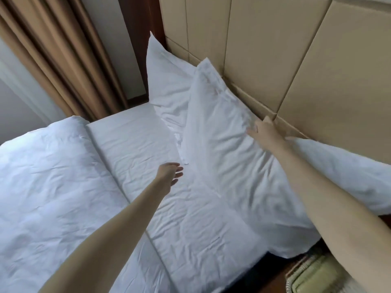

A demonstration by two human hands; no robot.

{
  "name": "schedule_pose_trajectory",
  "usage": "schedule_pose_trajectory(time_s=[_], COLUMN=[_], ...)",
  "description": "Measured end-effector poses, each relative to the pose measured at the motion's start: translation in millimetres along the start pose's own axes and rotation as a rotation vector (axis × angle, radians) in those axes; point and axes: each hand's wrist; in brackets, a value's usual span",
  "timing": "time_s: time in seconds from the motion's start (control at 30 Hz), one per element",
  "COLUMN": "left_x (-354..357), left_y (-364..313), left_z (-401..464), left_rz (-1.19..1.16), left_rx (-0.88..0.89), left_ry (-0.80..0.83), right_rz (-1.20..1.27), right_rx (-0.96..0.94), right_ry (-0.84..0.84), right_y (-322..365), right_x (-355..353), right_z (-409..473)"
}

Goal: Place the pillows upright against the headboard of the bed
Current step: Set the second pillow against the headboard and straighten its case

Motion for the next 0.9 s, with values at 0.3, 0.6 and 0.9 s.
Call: schedule_pose_trajectory(time_s=[0.3, 0.6, 0.9], left_x=[-3, 17, 13], left_y=[2, 12, 6], left_z=[20, 20, 17], left_rz=[0.149, 0.324, 0.344], left_rx=[0.074, 0.15, 0.229], left_ry=[-0.045, 0.08, 0.022], right_rz=[0.051, 0.208, 0.103], right_rx=[0.384, 0.208, -0.216], right_ry=[0.153, 0.126, -0.381], right_y=[-82, -98, -25], right_x=[40, 59, -30], right_z=[2, -14, 30])
Point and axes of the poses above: each hand's wrist, its own z-axis towards the middle knuckle, its own x-axis out of the palm, y = z × x, and after that the axes turned 9 degrees about z, right-handed
